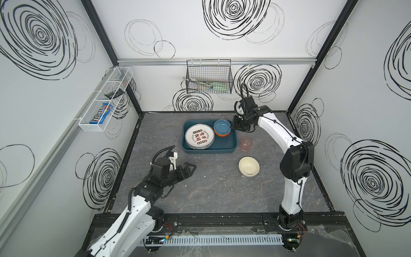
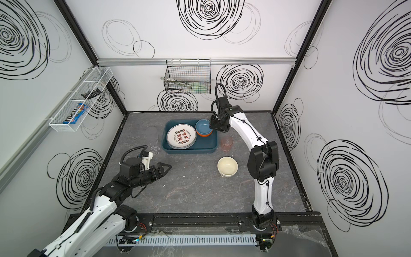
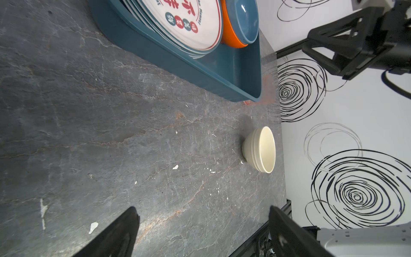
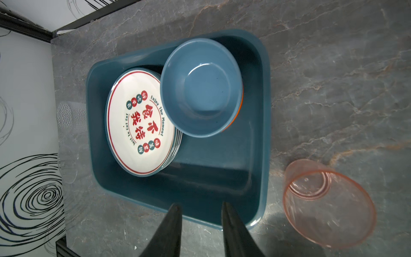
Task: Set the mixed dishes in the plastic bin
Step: 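Open the right gripper and draw it back toward the cream bowl, then lower the right gripper onto the cream bowl rim and pinch it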
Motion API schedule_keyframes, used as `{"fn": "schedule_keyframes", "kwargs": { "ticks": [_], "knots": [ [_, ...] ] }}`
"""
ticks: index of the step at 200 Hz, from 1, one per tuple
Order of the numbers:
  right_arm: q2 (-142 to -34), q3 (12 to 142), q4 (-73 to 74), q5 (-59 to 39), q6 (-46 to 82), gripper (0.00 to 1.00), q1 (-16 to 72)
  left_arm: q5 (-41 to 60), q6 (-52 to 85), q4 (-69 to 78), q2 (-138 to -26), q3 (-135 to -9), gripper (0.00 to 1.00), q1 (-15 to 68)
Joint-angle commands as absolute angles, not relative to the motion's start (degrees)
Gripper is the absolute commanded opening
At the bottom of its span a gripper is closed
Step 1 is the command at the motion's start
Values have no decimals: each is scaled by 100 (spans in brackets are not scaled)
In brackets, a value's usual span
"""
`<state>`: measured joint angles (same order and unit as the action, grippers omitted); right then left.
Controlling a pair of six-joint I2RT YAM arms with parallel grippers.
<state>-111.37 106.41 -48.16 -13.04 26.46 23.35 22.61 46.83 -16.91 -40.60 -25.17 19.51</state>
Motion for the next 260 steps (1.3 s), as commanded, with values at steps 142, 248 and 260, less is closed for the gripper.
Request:
{"fn": "schedule_keyframes", "kwargs": {
  "ticks": [142, 248, 260],
  "knots": [
    [-7722, 6147, -4724, -1454, 2566, 48, 867, 1549, 3856, -953, -6185, -3900, 93, 4445],
    [-7545, 4799, -4231, -1667, 2800, 47, 915, 1095, 3621, -1103, -6627, -4219, 93, 5016],
    [-7597, 4725, -4156, -1648, 2845, 46, 971, 1071, 3614, -1106, -6627, -4212, 93, 5043]
  ]
}}
